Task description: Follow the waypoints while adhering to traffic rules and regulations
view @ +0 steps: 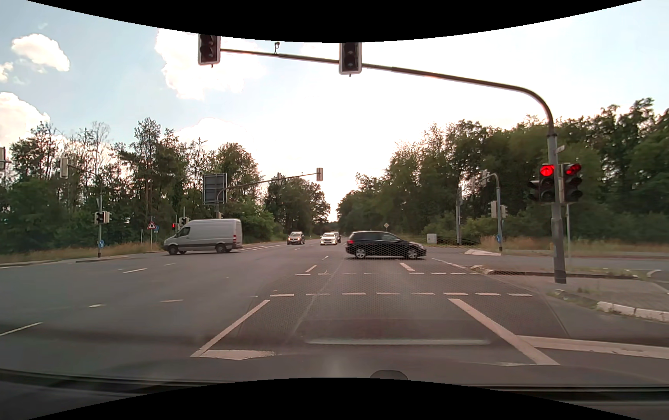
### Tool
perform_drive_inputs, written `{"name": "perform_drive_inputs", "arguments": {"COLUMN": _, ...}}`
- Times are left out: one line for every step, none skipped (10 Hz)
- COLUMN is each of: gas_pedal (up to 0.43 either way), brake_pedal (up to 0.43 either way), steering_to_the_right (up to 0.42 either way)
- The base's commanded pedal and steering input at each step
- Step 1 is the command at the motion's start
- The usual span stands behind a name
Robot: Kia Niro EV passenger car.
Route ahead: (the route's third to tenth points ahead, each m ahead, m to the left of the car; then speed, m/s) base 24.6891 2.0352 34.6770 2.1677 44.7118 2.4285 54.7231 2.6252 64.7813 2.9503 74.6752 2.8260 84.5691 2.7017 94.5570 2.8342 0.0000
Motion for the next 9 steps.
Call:
{"name": "perform_drive_inputs", "arguments": {"gas_pedal": 0.0, "brake_pedal": 0.311, "steering_to_the_right": -0.008}}
{"name": "perform_drive_inputs", "arguments": {"gas_pedal": 0.0, "brake_pedal": 0.305, "steering_to_the_right": -0.008}}
{"name": "perform_drive_inputs", "arguments": {"gas_pedal": 0.0, "brake_pedal": 0.311, "steering_to_the_right": -0.008}}
{"name": "perform_drive_inputs", "arguments": {"gas_pedal": 0.0, "brake_pedal": 0.311, "steering_to_the_right": -0.008}}
{"name": "perform_drive_inputs", "arguments": {"gas_pedal": 0.0, "brake_pedal": 0.311, "steering_to_the_right": -0.008}}
{"name": "perform_drive_inputs", "arguments": {"gas_pedal": 0.0, "brake_pedal": 0.311, "steering_to_the_right": -0.008}}
{"name": "perform_drive_inputs", "arguments": {"gas_pedal": 0.0, "brake_pedal": 0.305, "steering_to_the_right": -0.008}}
{"name": "perform_drive_inputs", "arguments": {"gas_pedal": 0.0, "brake_pedal": 0.305, "steering_to_the_right": -0.008}}
{"name": "perform_drive_inputs", "arguments": {"gas_pedal": 0.0, "brake_pedal": 0.305, "steering_to_the_right": -0.008}}
